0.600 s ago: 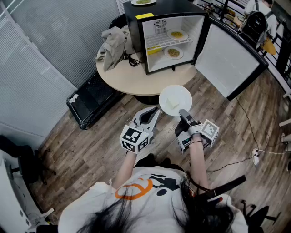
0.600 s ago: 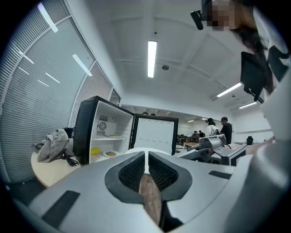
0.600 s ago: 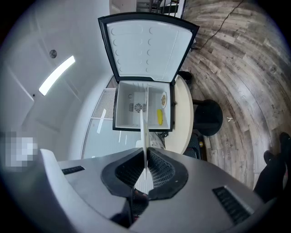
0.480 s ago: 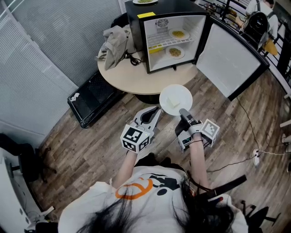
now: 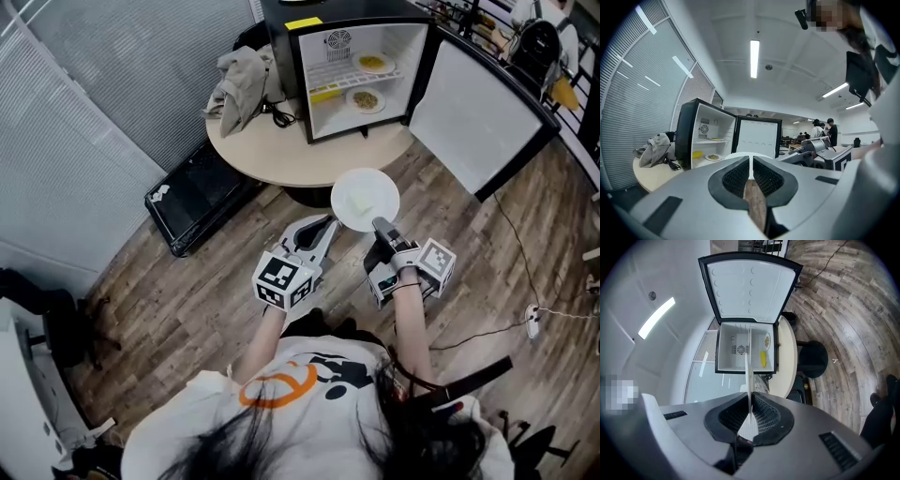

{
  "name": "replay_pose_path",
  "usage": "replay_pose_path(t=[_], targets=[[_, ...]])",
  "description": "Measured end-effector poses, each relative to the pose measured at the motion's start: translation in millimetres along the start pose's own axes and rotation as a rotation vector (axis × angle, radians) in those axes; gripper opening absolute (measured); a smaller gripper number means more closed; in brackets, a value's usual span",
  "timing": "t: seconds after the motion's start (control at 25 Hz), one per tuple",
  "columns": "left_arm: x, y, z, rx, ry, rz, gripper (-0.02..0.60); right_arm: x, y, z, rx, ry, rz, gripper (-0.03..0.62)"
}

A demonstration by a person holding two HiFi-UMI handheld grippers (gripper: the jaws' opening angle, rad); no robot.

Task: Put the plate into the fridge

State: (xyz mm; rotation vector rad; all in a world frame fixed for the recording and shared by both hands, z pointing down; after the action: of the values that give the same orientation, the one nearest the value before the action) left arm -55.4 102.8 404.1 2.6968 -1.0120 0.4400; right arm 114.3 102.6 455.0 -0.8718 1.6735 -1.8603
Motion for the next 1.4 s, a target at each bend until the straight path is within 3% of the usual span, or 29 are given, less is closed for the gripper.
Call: replay_pose_path(t=[0.92, 1.4], targets=[[36.8, -27.9, -7.8, -0.013, 0.029, 0.039, 0.018, -24.4, -21.6, 33.2, 0.007, 0.054, -0.018, 0.025], [76.4, 23.0, 0.3, -0.011, 0.045, 0.019, 0.018, 25.5, -26.4, 72.1, 0.01, 0.048, -0.03, 0.025]])
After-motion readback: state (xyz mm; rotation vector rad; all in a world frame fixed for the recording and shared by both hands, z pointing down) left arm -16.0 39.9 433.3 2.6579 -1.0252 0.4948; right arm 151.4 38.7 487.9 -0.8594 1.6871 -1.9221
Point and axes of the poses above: the fingertips, and each gripper's own axes: x forward along the fingers, y to its left, z out of its top, the point moved 5 cm from there along -x, backward along the fingers, and after that the axes turned 14 degrees about y, right-handed, at the moved point
